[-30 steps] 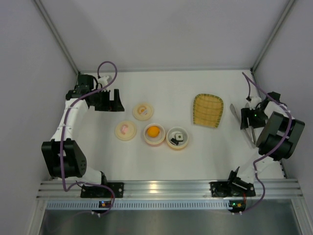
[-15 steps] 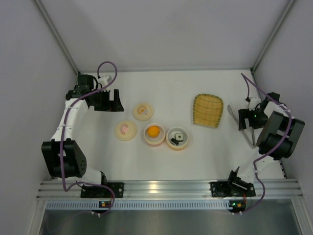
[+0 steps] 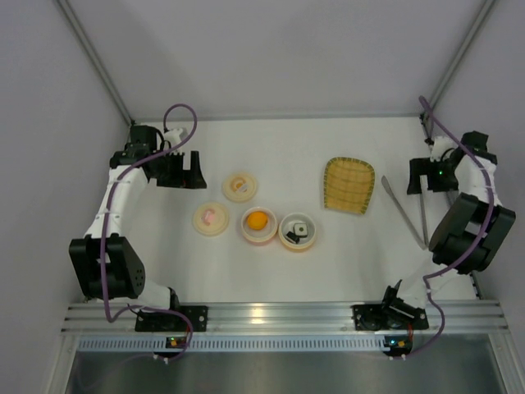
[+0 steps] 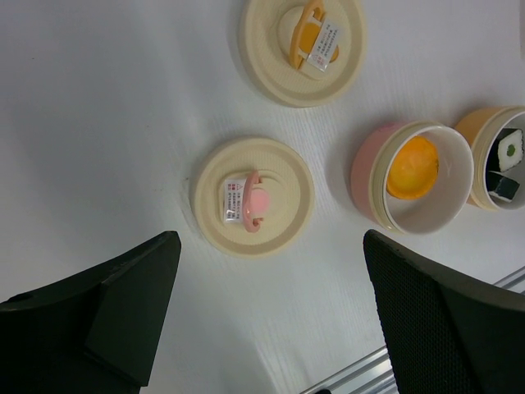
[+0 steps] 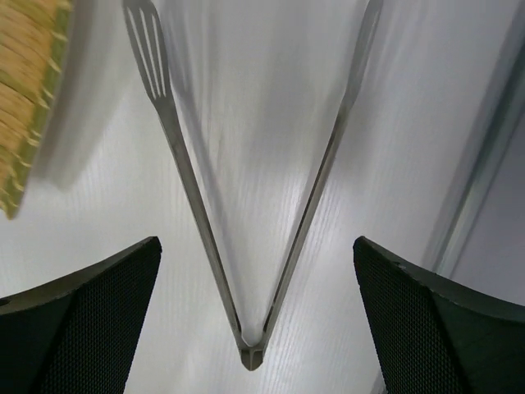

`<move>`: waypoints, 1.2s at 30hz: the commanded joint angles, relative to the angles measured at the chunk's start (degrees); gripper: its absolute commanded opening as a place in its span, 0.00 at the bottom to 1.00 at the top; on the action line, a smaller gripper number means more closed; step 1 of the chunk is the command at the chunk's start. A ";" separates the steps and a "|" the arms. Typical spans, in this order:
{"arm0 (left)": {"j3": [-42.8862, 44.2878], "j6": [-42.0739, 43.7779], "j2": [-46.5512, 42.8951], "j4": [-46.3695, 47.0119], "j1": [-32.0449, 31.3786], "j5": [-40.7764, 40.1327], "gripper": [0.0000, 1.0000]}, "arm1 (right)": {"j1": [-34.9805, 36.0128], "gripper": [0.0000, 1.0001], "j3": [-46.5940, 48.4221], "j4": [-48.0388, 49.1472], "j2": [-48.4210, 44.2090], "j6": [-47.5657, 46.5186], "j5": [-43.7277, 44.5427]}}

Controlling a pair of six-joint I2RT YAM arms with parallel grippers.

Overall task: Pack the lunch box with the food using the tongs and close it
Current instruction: Place the clamp at the center of the board, then pick up the box lid from the center of the board.

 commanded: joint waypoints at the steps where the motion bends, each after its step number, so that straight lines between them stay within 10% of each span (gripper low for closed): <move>1: 0.83 1.36 -3.31 -0.55 0.05 -2.12 0.98 | -0.42 0.99 7.83 -5.49 -5.13 2.13 -6.01; 7: 1.62 5.39 -1.48 -3.97 -0.48 -7.22 0.95 | 0.55 0.99 14.43 -10.07 -8.03 4.76 -11.11; 16: -2.76 8.31 1.43 -11.28 -6.07 -17.05 0.63 | 5.99 0.99 10.57 -9.91 -14.36 7.14 -12.00; 36: -3.03 -2.51 12.06 -4.07 -16.65 -26.56 0.56 | 8.46 0.99 5.56 -7.97 -15.77 9.34 -13.23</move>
